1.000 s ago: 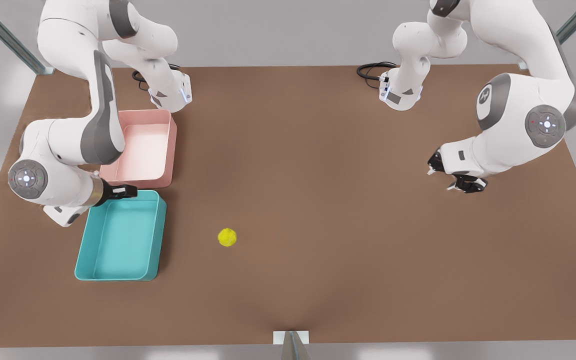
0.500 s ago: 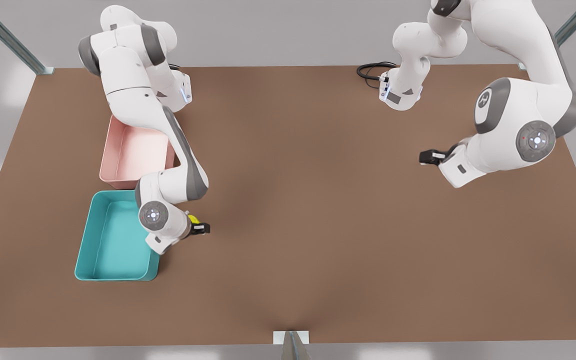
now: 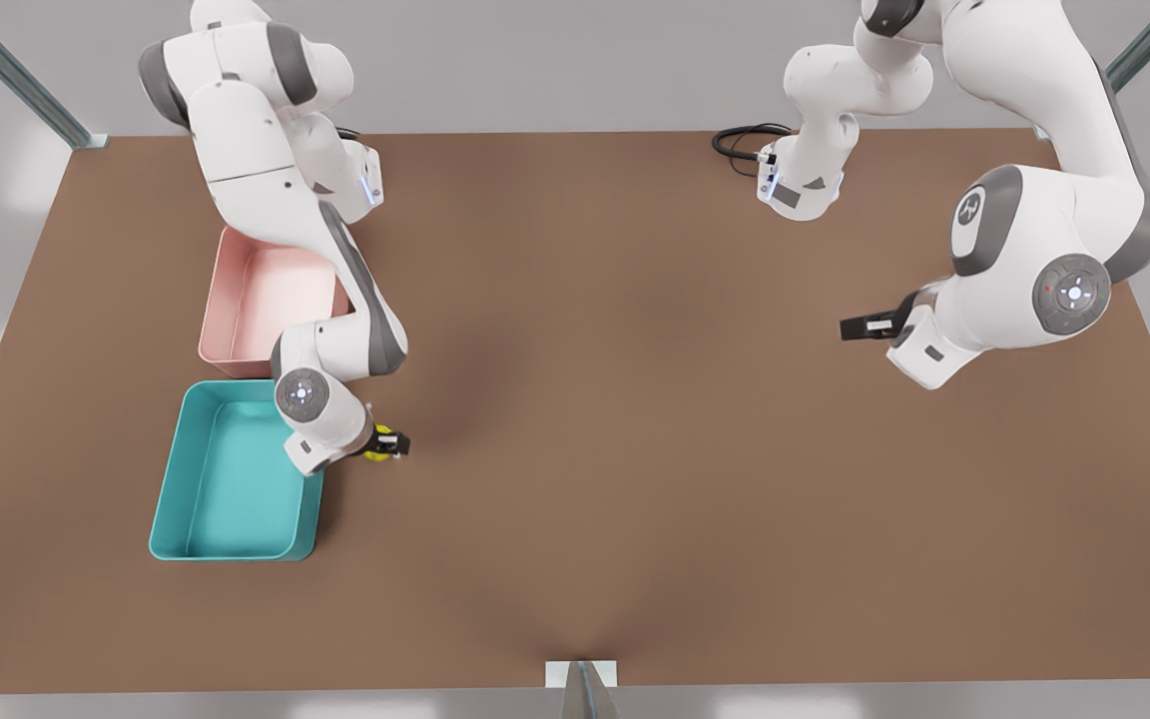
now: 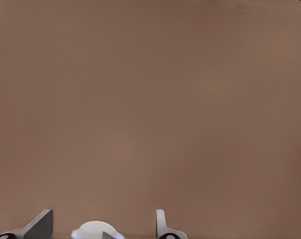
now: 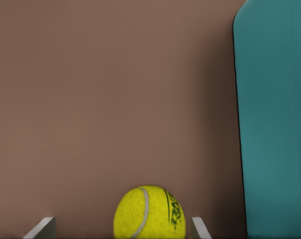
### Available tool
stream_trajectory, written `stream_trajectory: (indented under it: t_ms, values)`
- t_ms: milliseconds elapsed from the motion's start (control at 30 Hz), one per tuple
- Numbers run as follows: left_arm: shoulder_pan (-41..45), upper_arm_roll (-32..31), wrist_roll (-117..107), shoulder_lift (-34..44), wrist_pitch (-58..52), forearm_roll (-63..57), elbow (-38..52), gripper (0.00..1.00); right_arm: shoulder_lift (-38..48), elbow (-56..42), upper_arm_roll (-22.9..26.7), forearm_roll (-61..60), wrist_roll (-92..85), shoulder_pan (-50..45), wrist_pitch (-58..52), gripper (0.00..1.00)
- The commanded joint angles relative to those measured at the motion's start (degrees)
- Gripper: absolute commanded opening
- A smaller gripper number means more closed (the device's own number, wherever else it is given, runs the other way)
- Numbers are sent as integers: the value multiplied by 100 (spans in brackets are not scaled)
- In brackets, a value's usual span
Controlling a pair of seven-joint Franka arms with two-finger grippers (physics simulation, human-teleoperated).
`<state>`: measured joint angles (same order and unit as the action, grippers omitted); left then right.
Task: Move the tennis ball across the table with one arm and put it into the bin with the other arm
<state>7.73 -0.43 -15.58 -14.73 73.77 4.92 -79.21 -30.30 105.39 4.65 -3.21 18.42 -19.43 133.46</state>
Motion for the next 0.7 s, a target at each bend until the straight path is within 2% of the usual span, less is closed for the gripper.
stream_trajectory:
  t_ms: [0, 267, 667]
  values:
    - [0, -1, -999, 5, 6, -9, 2, 100, 24, 70, 0, -4, 461, 1, 286, 100]
    - [-8, -1, -991, -21, -3, -18, 2, 100, -2, 404, 44, -4, 470, 1, 312, 100]
    - [-61, -1, -859, -30, -29, 26, 11, 100, -424, 413, 44, -4, 478, 54, 646, 100]
